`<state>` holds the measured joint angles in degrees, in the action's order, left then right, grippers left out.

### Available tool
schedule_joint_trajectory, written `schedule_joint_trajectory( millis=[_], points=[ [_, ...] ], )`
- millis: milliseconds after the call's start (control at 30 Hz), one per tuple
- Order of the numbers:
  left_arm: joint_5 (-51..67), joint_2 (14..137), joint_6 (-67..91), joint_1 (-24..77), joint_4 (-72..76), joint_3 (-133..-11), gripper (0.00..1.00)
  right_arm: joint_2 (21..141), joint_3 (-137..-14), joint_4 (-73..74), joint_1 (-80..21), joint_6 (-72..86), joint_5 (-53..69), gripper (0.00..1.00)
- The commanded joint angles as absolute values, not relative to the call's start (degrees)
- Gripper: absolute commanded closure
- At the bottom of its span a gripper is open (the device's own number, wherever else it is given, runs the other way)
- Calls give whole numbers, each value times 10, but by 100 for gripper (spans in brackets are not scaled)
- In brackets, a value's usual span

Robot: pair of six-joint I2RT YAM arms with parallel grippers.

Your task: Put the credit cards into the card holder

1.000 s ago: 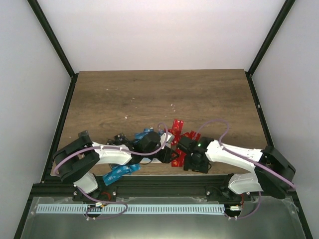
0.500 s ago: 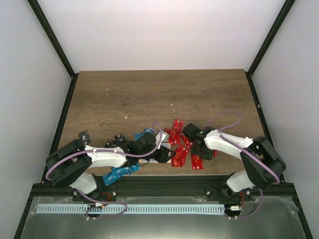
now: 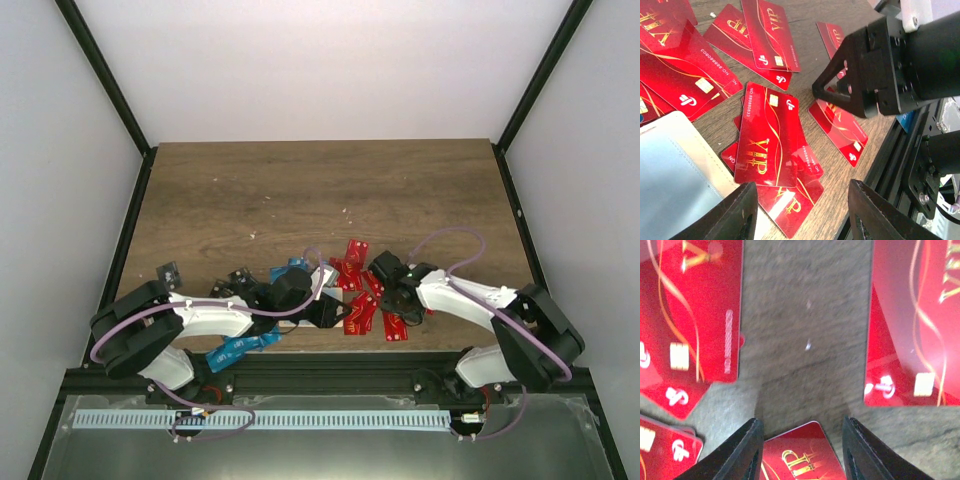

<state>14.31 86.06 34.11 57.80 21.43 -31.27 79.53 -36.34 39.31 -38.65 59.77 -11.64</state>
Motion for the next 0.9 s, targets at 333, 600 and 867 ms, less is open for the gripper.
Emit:
schedule_joint_trajectory(
  millis=[333,600,867],
  points=[
    [168,878,337,578,254,-315,48,781,-277,452,-460,637,67,56],
    [176,889,340,579,268,-317,48,758,-274,468,-480,654,89,56],
    [178,888,341,579,269,-314,48,749,-315,501,-481,639,44,44]
  ],
)
